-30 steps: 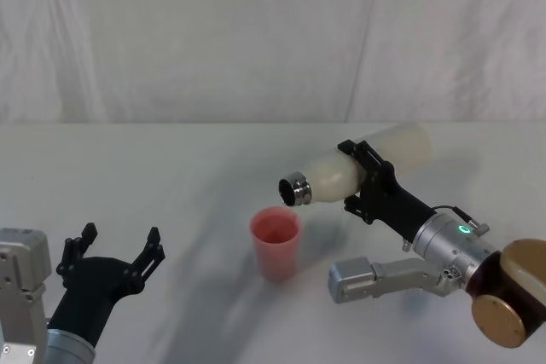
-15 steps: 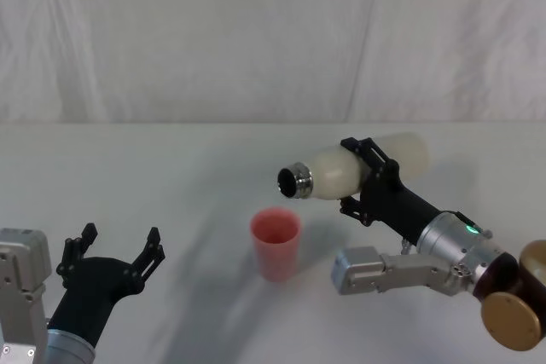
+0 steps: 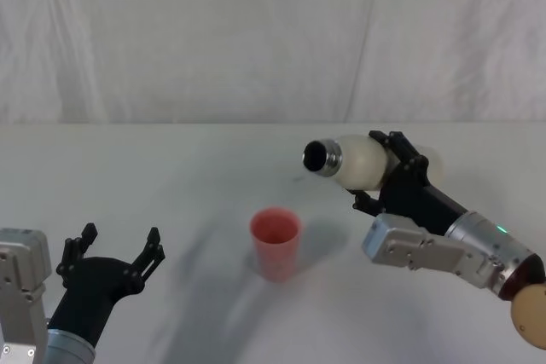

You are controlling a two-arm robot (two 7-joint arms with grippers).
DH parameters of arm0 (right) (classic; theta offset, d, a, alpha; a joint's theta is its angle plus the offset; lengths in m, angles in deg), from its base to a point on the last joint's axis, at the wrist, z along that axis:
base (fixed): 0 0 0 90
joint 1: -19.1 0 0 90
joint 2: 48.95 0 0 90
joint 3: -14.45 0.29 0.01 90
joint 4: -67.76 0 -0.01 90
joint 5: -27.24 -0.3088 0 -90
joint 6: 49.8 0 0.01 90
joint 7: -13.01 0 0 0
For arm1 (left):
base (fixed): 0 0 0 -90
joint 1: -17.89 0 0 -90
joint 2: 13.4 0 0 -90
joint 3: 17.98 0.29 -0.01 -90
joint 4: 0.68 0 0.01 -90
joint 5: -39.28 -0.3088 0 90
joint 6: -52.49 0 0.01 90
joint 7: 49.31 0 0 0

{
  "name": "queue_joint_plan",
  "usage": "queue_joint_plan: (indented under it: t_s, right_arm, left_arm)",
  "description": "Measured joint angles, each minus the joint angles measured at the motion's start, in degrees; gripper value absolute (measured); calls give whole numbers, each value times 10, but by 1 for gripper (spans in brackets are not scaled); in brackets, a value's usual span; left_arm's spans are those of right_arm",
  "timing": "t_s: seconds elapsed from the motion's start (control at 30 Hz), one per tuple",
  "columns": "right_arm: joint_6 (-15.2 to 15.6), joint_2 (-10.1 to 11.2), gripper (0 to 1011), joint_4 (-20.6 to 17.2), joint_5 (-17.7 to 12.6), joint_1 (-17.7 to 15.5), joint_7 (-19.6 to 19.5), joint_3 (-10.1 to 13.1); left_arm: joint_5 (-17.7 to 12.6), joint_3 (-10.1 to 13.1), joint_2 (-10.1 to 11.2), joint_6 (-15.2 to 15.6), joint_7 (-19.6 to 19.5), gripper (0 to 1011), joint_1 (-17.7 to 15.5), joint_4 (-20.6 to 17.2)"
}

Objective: Grasp the thermos with one hand and pour water into the cup lid.

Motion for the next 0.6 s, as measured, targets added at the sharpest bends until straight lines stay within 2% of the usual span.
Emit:
queue_joint_plan:
  t_s: [0.03, 0.33, 0.6]
  right_arm:
    - [1, -2, 962, -5, -14, -5, 8, 6]
    - [8, -13, 962, -26, -71, -29, 45, 37]
    - [16, -23, 962, -37, -148, -53, 91, 68]
  left_arm:
    - [0, 0, 0, 0, 0, 1001, 0, 0]
    - [0, 0, 0, 0, 0, 1001, 0, 0]
    - [0, 0, 0, 0, 0, 1001, 0, 0]
